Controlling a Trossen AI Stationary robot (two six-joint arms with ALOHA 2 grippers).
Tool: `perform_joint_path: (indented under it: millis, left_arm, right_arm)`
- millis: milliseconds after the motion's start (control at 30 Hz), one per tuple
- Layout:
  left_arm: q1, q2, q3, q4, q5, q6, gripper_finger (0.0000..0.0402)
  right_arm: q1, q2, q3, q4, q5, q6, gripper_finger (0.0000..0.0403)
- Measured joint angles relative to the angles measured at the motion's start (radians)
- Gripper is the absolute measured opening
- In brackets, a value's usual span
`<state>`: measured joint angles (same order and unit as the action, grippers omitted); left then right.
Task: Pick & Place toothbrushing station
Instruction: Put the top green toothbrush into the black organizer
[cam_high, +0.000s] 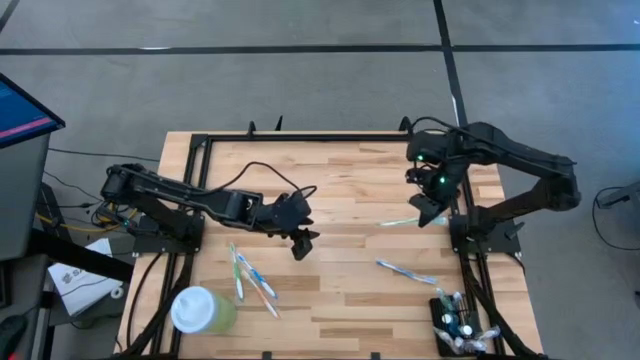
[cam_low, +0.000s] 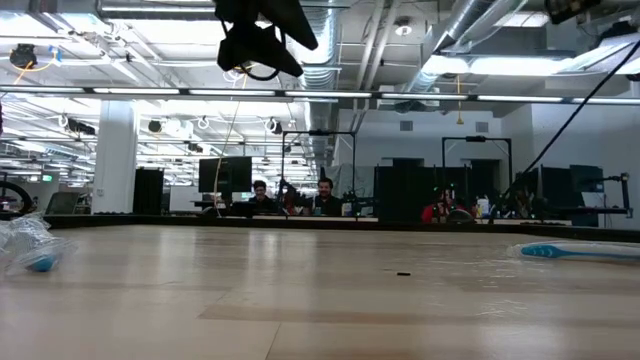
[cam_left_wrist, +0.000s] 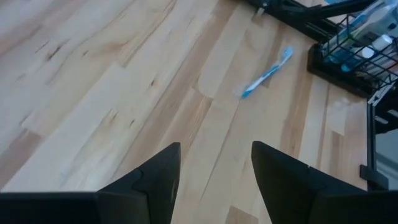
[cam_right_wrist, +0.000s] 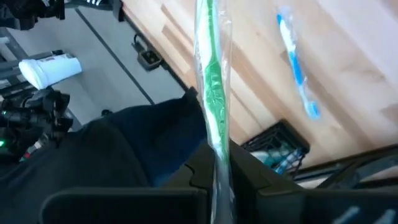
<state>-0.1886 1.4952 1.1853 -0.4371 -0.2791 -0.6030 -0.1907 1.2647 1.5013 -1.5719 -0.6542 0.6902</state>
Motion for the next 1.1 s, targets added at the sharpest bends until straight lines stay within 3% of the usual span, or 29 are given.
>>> perform_joint_path:
  millis: [233, 400, 733, 933, 1100]
  left_arm:
    - [0.0, 0.001, -0.023, 0.017, 0.022, -0.009, 0.0187]
    - [0.0, 0.001, -0.038, 0.036, 0.023, -0.011, 0.0186]
    - [0.0, 0.002, -0.038, 0.048, 0.023, -0.014, 0.0185]
    - [0.0, 0.002, -0.038, 0.052, 0.023, -0.012, 0.0185]
    - [0.0, 0.002, -0.038, 0.054, 0.025, -0.013, 0.0185]
  right_arm:
    - [0.16, -0.033, 0.0, 0.001, -0.028, 0.16, 0.0008]
    - [0.327, -0.037, 0.0, 0.001, -0.053, 0.306, 0.0025]
    - [0.656, -0.033, -0.001, 0.001, -0.054, 0.623, 0.0013]
    - [0.78, -0.028, -0.001, 0.012, -0.056, 0.779, 0.0023]
    - [0.831, 0.027, -0.001, 0.013, -0.124, 0.782, 0.0006]
